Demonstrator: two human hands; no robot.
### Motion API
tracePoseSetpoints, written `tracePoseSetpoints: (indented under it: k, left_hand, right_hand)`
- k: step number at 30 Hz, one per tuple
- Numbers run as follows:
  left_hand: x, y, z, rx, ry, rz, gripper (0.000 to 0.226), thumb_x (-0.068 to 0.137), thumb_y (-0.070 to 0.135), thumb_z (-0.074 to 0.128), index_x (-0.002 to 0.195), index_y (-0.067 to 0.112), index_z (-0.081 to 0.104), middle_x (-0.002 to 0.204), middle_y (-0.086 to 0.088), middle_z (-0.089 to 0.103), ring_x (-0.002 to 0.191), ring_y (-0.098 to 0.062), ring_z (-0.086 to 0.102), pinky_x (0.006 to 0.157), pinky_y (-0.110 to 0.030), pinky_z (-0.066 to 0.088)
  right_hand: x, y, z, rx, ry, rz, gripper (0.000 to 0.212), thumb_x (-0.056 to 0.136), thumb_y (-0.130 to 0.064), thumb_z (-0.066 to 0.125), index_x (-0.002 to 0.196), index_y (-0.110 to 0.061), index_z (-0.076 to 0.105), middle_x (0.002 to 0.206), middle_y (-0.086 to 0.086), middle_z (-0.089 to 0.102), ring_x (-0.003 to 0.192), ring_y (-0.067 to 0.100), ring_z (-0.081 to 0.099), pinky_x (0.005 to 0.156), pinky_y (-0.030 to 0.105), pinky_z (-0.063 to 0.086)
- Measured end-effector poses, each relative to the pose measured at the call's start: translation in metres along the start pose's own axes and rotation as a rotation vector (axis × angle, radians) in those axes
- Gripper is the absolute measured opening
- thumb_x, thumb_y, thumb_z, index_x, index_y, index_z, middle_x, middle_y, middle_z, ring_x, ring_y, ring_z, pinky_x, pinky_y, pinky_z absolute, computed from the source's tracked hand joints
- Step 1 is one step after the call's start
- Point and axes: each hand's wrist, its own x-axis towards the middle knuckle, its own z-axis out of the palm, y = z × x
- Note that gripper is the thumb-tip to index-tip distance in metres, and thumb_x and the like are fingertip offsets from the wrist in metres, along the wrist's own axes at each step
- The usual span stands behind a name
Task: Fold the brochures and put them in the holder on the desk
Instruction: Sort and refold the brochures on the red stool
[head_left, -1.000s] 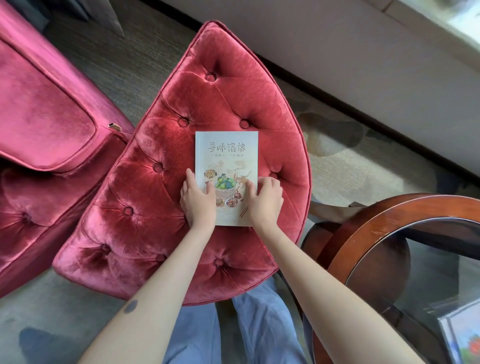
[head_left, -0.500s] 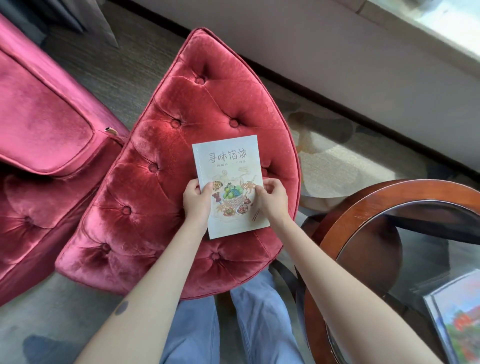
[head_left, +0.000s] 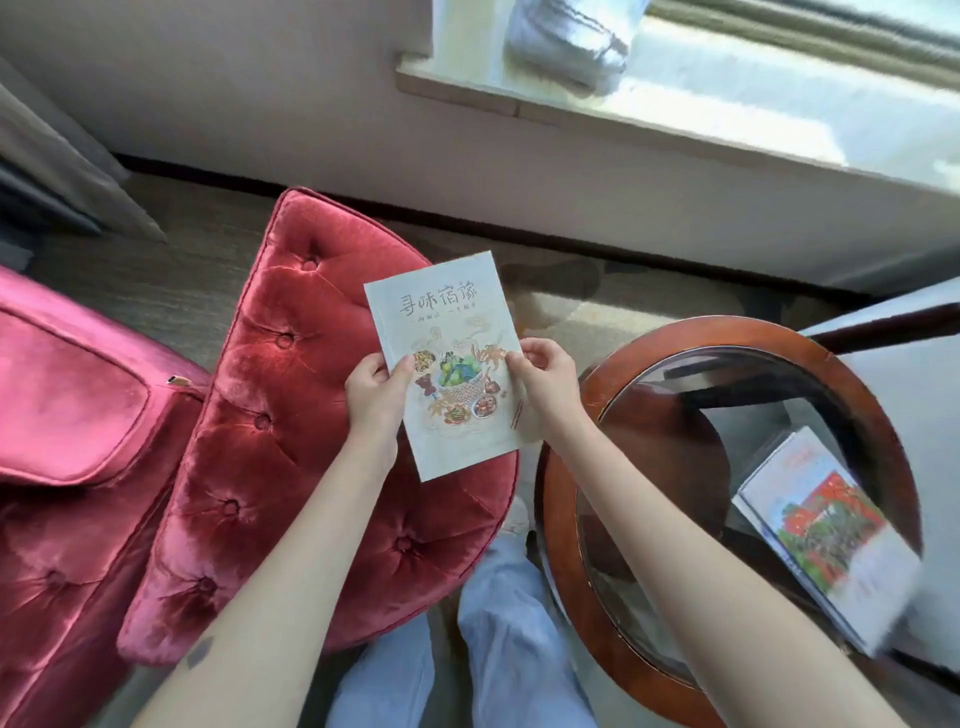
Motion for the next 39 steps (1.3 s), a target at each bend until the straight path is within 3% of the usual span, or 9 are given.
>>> tracePoseSetpoints:
  k: [5, 11, 17, 22, 26, 29, 32, 34, 39]
  left_hand:
    - [-0.046, -0.002, 0.05, 0.092, -0.134, 0.006, 0.004, 0.088, 0.005, 0.058, 0.087, 0.008, 0.056, 0.083, -0.01, 0.064, 0.068, -0.015, 0.059, 0.067, -0.03, 0.05]
    - [-0.094, -0.042, 0.102, 0.655, -0.255, 0.123, 0.021, 0.082, 0.027, 0.066, 0.082, 0.006, 0.065, 0.081, -0.007, 0.069, 0.078, -0.025, 0.063, 0.069, -0.035, 0.046]
    - [-0.12, -0.077, 0.134, 0.871, -0.361, 0.129, 0.021, 0.081, 0.028, 0.066, 0.081, 0.007, 0.068, 0.083, -0.008, 0.071, 0.081, -0.028, 0.064, 0.075, -0.04, 0.052]
    - [-0.121, -0.088, 0.142, 0.966, -0.353, 0.102, 0.023, 0.081, 0.031, 0.068, 0.082, 0.008, 0.071, 0.083, -0.008, 0.072, 0.081, -0.029, 0.067, 0.08, -0.042, 0.053]
    - [-0.118, -0.089, 0.146, 0.992, -0.311, 0.102, 0.023, 0.078, 0.03, 0.072, 0.075, 0.007, 0.071, 0.079, -0.009, 0.072, 0.077, -0.03, 0.068, 0.079, -0.044, 0.053]
    - [-0.12, -0.088, 0.149, 0.99, -0.275, 0.089, 0.019, 0.075, 0.024, 0.075, 0.081, 0.006, 0.071, 0.084, -0.01, 0.073, 0.081, -0.03, 0.069, 0.083, -0.045, 0.054]
    - [-0.125, -0.084, 0.154, 0.995, -0.264, 0.095, 0.013, 0.076, 0.017, 0.072, 0.084, 0.007, 0.069, 0.083, -0.011, 0.073, 0.085, -0.028, 0.069, 0.087, -0.04, 0.052]
    - [-0.13, -0.08, 0.161, 1.025, -0.273, 0.16, 0.011, 0.077, 0.018, 0.07, 0.084, 0.009, 0.069, 0.083, -0.01, 0.073, 0.085, -0.026, 0.068, 0.082, -0.032, 0.049]
    - [-0.155, -0.08, 0.197, 0.995, -0.413, 0.216, 0.016, 0.083, 0.021, 0.064, 0.093, 0.009, 0.069, 0.088, -0.008, 0.072, 0.077, -0.02, 0.068, 0.071, -0.029, 0.052]
  right_hand:
    - [-0.021, 0.011, -0.074, -0.085, 0.168, 0.024, 0.014, 0.085, -0.02, 0.064, 0.096, -0.013, 0.061, 0.093, -0.004, 0.06, 0.089, 0.01, 0.056, 0.08, 0.026, 0.044]
    - [-0.06, 0.076, -0.151, -0.163, 0.315, 0.157, 0.009, 0.085, -0.023, 0.063, 0.09, -0.017, 0.059, 0.089, -0.007, 0.061, 0.083, 0.009, 0.056, 0.068, 0.017, 0.042]
    - [-0.076, 0.129, -0.182, -0.183, 0.377, 0.278, 0.011, 0.085, -0.019, 0.064, 0.092, -0.01, 0.063, 0.091, 0.0, 0.064, 0.089, 0.016, 0.059, 0.077, 0.026, 0.043]
    - [-0.076, 0.143, -0.185, -0.177, 0.392, 0.298, 0.012, 0.085, -0.019, 0.062, 0.093, -0.01, 0.064, 0.098, 0.005, 0.066, 0.093, 0.019, 0.06, 0.084, 0.031, 0.048]
    - [-0.073, 0.145, -0.181, -0.226, 0.402, 0.3, 0.009, 0.087, -0.02, 0.06, 0.092, -0.013, 0.061, 0.099, 0.004, 0.064, 0.092, 0.02, 0.06, 0.078, 0.031, 0.048]
    - [-0.073, 0.143, -0.181, -0.251, 0.433, 0.297, 0.007, 0.088, -0.018, 0.057, 0.09, -0.013, 0.061, 0.098, 0.003, 0.063, 0.091, 0.019, 0.059, 0.073, 0.029, 0.046]
    - [-0.075, 0.141, -0.186, -0.287, 0.445, 0.255, 0.014, 0.089, -0.016, 0.055, 0.1, -0.012, 0.062, 0.105, 0.003, 0.062, 0.1, 0.02, 0.057, 0.082, 0.031, 0.047]
    - [-0.075, 0.141, -0.197, -0.272, 0.467, 0.209, 0.017, 0.089, -0.015, 0.055, 0.105, -0.012, 0.062, 0.109, 0.003, 0.061, 0.103, 0.019, 0.055, 0.085, 0.031, 0.046]
    - [-0.068, 0.151, -0.251, -0.349, 0.543, 0.154, 0.024, 0.092, -0.016, 0.05, 0.114, -0.012, 0.059, 0.118, 0.006, 0.056, 0.109, 0.022, 0.051, 0.092, 0.036, 0.045]
